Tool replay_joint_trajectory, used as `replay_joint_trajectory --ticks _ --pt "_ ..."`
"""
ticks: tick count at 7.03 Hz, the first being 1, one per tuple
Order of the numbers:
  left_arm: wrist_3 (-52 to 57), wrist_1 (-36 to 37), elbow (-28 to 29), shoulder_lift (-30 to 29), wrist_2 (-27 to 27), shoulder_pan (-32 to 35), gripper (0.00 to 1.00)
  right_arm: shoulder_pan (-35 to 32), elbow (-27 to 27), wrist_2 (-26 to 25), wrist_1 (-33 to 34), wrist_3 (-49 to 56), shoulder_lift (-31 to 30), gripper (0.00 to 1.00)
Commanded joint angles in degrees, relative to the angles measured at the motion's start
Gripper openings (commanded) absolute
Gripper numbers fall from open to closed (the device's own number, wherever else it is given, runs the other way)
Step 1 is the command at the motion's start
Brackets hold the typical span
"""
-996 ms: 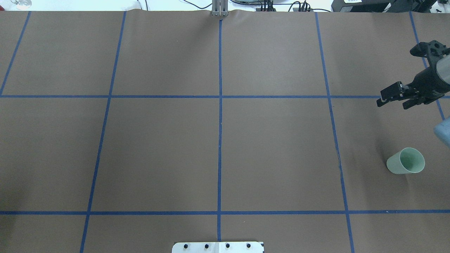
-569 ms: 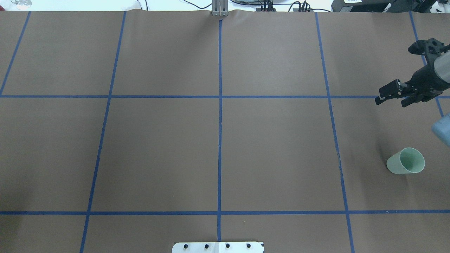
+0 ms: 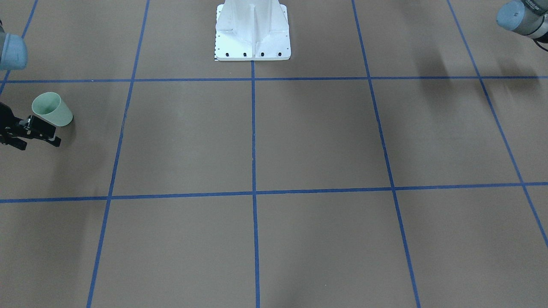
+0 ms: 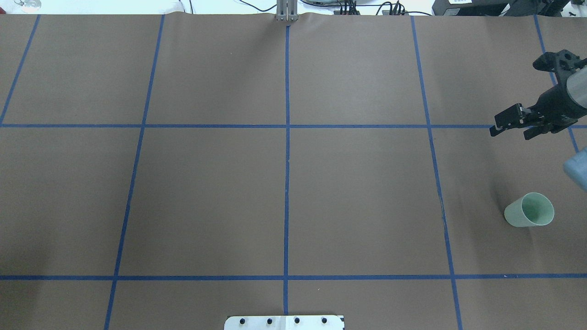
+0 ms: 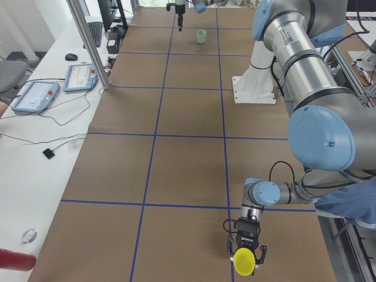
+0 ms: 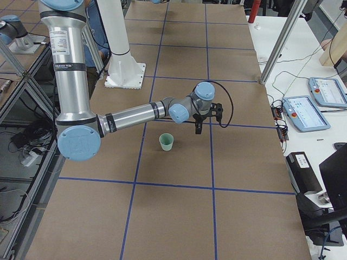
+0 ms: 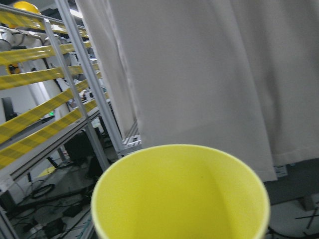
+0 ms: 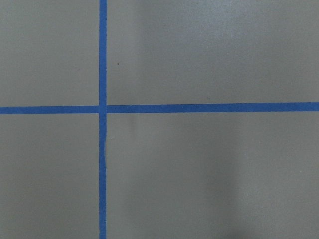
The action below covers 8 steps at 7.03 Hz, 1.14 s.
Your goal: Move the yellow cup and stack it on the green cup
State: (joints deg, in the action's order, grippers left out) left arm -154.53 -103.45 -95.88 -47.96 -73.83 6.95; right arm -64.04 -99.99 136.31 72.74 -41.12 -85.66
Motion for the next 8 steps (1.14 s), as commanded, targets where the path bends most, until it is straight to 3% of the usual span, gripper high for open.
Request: replay_joint_trajectory --ticks 1,2,3,4,5,7,8 --pt "6.5 -0.6 -0.4 -3.3 8.9 0.3 0.0 0.0 0.1 0.2 0.1 -0.8 0.0 1.0" --pt "11.3 -1.0 -3.6 -4.1 15.5 1.2 0.0 0.1 0.1 0.2 0.0 -2.0 0.1 1.0" --pt "22.7 -1.0 -7.3 -6.0 18.8 8.6 0.0 0.0 0.1 0.3 0.0 -2.1 0.1 1.0" --pt "35.3 -1.0 -7.5 -16.5 27.9 16.2 0.0 0.0 0.0 0.4 0.0 -2.6 0.1 1.0" --pt "50.3 -0.7 -6.8 -27.2 29.2 22.3 0.0 0.0 0.0 0.4 0.0 -4.0 0.1 1.0" --pt "64.5 -1.7 -7.2 -29.4 29.2 23.9 0.0 0.0 0.1 0.4 0.1 -4.4 0.1 1.0" --pt "73.4 -5.4 -6.3 -36.4 29.0 23.9 0.0 0.0 -0.3 0.4 0.1 -4.6 0.2 1.0"
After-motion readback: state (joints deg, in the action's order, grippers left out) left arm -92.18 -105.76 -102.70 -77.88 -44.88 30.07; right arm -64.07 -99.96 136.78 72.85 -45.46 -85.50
